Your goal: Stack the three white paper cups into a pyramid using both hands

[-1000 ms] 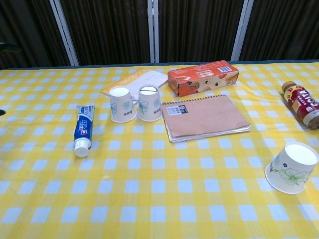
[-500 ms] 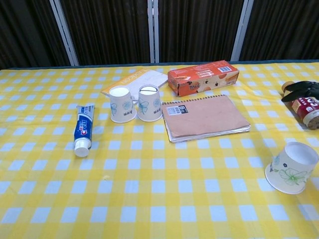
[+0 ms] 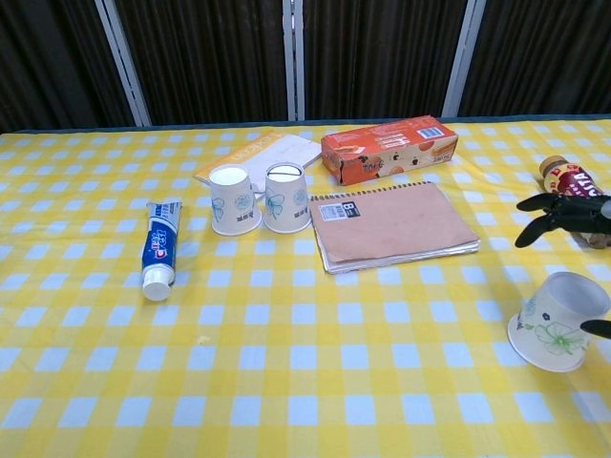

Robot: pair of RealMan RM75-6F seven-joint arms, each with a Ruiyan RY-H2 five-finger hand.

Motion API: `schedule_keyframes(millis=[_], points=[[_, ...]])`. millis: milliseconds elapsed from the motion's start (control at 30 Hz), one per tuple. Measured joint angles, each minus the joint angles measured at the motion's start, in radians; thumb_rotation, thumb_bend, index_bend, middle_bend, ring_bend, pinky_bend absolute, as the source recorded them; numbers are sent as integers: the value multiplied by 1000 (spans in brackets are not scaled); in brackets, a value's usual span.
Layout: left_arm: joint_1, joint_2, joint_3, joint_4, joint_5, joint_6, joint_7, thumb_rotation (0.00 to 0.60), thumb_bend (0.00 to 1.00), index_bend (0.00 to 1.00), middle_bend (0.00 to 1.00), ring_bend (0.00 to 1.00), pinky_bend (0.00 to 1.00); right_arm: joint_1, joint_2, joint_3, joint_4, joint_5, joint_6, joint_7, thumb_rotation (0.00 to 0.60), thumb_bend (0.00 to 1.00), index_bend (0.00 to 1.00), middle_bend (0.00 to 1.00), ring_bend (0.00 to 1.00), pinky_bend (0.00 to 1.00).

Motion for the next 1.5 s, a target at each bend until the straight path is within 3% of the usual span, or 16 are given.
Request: schedule_keyframes(millis=[400,667,1000,1200,1500], points=[[16,6,-28,-4,8,-29,-7,600,227,0,0,0,0,7,-23,9,26,98,-14,-56,600,212,300,0,0,0],[21,7,-38,-3,12,-43,-11,600,227,0,0,0,0,13,-35,6,31,105,-15,-56,600,243,439,73,0,7],[27,7,-51,2,15,-57,-14,600,227,0,0,0,0,18,-51,16,38,78,12,-32,600,246,470,98,0,27],[28,9,-61,5,9,-73,-25,600,228,0,0,0,0,38,-29,60,1,72,25,-10,600,245,481,107,0,43],[22,18,-80,12,-15,-111,-56,600,227,0,0,0,0,146,-2,191,-74,159,-16,-46,600,245,498,120,0,68]])
